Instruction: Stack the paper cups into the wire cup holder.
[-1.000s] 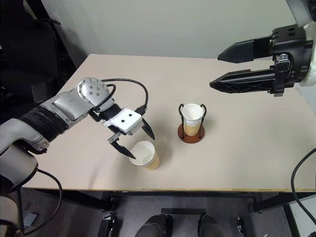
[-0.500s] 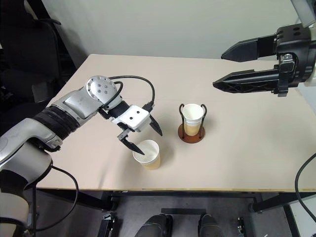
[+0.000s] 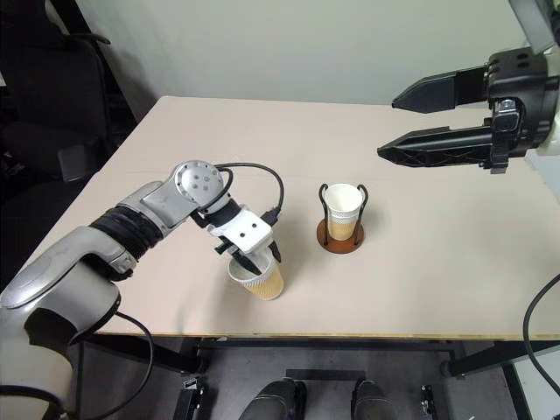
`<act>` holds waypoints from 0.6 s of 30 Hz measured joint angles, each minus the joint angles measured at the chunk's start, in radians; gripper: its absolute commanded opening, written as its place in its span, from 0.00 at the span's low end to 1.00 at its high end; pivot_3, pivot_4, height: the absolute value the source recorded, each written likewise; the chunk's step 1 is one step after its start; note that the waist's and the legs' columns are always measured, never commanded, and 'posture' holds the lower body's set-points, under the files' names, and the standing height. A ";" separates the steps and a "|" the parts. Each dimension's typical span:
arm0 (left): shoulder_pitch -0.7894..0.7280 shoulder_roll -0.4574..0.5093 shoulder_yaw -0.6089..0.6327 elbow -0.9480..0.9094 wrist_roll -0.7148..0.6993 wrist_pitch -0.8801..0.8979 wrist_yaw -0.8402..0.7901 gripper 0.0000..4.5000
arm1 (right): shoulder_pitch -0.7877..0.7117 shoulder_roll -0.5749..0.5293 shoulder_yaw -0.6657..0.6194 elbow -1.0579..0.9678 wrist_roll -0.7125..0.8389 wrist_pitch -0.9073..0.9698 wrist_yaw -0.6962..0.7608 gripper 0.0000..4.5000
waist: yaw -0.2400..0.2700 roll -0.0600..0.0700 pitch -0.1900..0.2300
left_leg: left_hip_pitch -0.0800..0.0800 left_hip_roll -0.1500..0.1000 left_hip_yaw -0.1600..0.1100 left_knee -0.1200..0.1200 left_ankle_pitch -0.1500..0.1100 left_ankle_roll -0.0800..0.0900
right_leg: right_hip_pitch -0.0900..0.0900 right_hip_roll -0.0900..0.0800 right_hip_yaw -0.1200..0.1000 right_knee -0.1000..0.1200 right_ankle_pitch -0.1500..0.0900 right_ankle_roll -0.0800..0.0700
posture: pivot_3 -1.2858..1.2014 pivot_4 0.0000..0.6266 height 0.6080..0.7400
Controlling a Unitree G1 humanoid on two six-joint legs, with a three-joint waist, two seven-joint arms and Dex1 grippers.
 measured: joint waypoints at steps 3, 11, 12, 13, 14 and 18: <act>-0.002 -0.002 -0.002 0.000 -0.001 0.018 0.000 0.08 | 0.008 -0.003 0.000 -0.001 0.000 0.000 0.000 0.78 | 0.000 0.000 0.000 | 0.000 0.000 0.000 0.001 0.000 0.000 | 0.000 0.000 0.000 0.000 0.000 0.000 | 0.52 0.24 1.00; -0.164 0.016 -0.074 0.071 -0.065 0.077 0.000 0.01 | 0.073 -0.045 0.003 0.036 -0.032 -0.061 0.024 0.78 | 0.005 0.000 0.000 | -0.001 0.000 0.000 0.003 -0.002 0.001 | 0.002 -0.001 0.001 -0.003 0.002 0.001 | 0.52 0.24 1.00; -0.188 0.018 -0.088 0.078 -0.081 0.084 0.000 0.01 | 0.087 -0.054 0.006 0.052 -0.048 -0.085 0.033 0.78 | 0.006 0.000 0.000 | -0.001 -0.001 0.000 0.003 -0.002 0.001 | 0.002 -0.001 0.001 -0.003 0.002 0.001 | 0.52 0.24 1.00; -0.207 0.018 -0.099 0.088 -0.091 0.086 0.000 0.01 | 0.105 -0.068 0.010 0.071 -0.069 -0.118 0.050 0.78 | 0.006 0.000 0.000 | 0.000 -0.001 0.000 0.003 -0.003 0.001 | 0.002 0.000 0.001 -0.003 0.002 0.001 | 0.52 0.24 1.00; -0.220 0.013 -0.104 0.106 -0.095 0.087 -0.001 0.01 | 0.127 -0.079 0.013 0.092 -0.091 -0.156 0.067 0.78 | 0.005 0.000 0.000 | 0.000 0.000 0.000 0.003 -0.003 0.001 | 0.002 0.000 0.001 -0.003 0.002 0.002 | 0.52 0.24 1.00; -0.279 -0.019 -0.106 0.193 -0.113 0.097 -0.001 0.01 | 0.242 -0.103 0.042 0.213 -0.229 -0.364 0.132 0.78 | 0.007 0.000 0.001 | -0.001 0.000 0.001 0.004 -0.004 0.002 | 0.002 -0.002 0.002 -0.003 0.002 0.003 | 0.52 0.24 1.00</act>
